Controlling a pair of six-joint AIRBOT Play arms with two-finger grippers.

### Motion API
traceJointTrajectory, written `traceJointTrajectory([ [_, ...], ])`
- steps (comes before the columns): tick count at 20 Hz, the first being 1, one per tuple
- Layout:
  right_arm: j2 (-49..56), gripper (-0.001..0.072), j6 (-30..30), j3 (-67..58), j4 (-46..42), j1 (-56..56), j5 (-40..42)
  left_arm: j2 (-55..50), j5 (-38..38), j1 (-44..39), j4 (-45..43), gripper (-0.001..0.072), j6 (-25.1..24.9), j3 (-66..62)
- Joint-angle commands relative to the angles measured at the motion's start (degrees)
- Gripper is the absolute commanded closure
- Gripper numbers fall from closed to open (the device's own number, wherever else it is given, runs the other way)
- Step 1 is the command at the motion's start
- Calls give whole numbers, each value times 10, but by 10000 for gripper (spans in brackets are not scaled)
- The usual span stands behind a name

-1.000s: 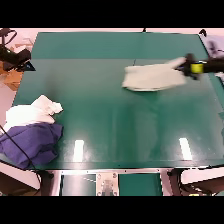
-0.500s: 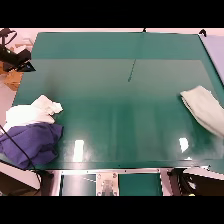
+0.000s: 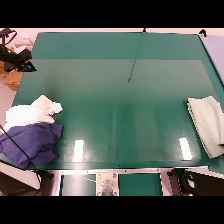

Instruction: Fold the shirts.

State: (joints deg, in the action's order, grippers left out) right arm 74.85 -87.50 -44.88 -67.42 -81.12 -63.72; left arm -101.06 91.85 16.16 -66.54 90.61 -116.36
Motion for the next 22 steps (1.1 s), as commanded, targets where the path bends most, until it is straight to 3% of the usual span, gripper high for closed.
traceJointTrajectory([
  [1, -1, 324, 3, -27, -6, -4, -80, 0, 3, 0, 2, 681, 0, 0],
  [5, -31, 349, -52, -170, -39, 0, -210, 0, 2, 0, 15, 681, 0, 0],
  [9, -78, 380, -96, -294, -2, 74, -219, 7, 5, 0, 53, 682, 0, 0],
  [10, -85, 550, -89, -315, 35, 113, -200, 16, 12, 0, 63, 682, 0, 2],
  [11, -92, 672, -76, -327, 66, 156, -178, 26, 20, -5, 62, 682, 0, 3],
  [12, -98, 694, -69, -333, 88, 209, -154, 43, 30, -16, 55, 682, 0, 7],
  [16, -108, 696, -32, -319, 98, 441, -132, 178, -11, -84, 24, 682, -1, 135],
  [22, -224, 697, -11, -128, 37, 683, -112, 461, -118, -170, 21, 682, 10, 518],
])
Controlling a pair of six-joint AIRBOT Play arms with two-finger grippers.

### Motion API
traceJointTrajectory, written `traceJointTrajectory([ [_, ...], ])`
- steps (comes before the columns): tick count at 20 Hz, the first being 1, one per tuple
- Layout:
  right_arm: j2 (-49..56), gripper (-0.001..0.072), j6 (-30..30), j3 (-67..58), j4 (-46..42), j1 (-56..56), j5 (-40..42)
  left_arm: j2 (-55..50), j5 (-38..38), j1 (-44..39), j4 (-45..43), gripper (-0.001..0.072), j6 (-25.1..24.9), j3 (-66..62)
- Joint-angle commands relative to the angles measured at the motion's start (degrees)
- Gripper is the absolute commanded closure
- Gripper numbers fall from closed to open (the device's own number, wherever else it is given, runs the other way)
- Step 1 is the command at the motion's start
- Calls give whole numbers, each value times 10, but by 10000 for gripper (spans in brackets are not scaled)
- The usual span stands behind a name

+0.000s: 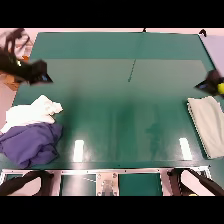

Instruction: Fold the shirts.

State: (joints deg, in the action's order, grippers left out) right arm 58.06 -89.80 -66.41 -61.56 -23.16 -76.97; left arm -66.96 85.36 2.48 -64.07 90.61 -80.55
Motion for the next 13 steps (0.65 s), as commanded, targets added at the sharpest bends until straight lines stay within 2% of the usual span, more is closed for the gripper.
traceJointTrajectory([
  [1, -82, 697, 12, 127, -21, 124, 36, 155, -61, -34, -2, 682, 15, 208],
  [3, -110, 697, 12, 170, -21, 149, 53, 195, -66, -34, -2, 681, 23, 263],
  [7, -112, 696, 10, 176, -11, 174, 6, 195, -61, -34, 7, 680, 24, 267],
  [13, -112, 696, 9, 176, -10, 174, 6, 195, -76, -34, 8, 680, 25, 267],
])
